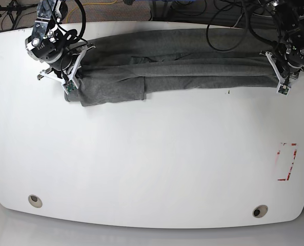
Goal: Fold the T-shirt properly
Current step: 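Fold the hem up over the shirt toward the collar with both grippers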
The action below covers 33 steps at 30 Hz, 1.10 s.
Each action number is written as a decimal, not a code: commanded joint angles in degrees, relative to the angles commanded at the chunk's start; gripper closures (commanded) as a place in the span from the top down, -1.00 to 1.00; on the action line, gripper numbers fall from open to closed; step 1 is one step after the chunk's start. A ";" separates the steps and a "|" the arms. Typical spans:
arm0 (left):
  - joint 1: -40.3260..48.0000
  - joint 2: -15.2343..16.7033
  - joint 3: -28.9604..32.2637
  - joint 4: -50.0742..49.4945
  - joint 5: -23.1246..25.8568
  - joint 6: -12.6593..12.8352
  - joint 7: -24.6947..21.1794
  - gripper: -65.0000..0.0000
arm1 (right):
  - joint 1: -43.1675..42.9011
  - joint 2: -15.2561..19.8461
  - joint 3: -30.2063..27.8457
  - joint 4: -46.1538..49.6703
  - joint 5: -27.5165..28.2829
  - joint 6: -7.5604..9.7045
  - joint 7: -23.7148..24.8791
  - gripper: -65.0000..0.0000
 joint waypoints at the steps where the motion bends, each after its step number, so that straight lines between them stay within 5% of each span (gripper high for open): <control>1: 0.00 0.00 0.00 0.00 0.00 0.00 0.00 -0.69 | 0.00 -0.09 0.00 0.00 0.00 0.00 0.00 -0.59; 7: -0.09 0.00 1.49 0.00 0.09 0.00 0.00 -0.02 | 0.26 -2.02 0.09 0.09 0.35 0.00 0.00 0.28; 10: -0.18 0.00 2.11 0.18 0.09 0.00 0.00 0.13 | 0.53 -2.37 0.00 0.18 0.44 0.00 0.18 0.43; 17: -2.46 0.35 2.81 2.81 0.00 0.00 0.62 0.13 | 3.60 -2.46 1.76 0.09 7.82 0.00 0.35 0.43; 21: -4.48 0.44 4.40 5.54 -0.09 0.00 6.15 0.13 | 4.84 -2.20 3.69 -0.09 14.77 0.00 0.35 0.43; 28: -6.68 0.70 3.16 4.84 0.00 0.00 8.35 0.13 | 5.63 -3.08 3.52 -0.62 16.35 0.00 0.35 0.41; 33: -4.40 1.76 -0.18 3.08 0.09 0.00 8.35 0.07 | 4.66 -5.10 3.52 -2.90 11.96 0.00 0.35 -0.16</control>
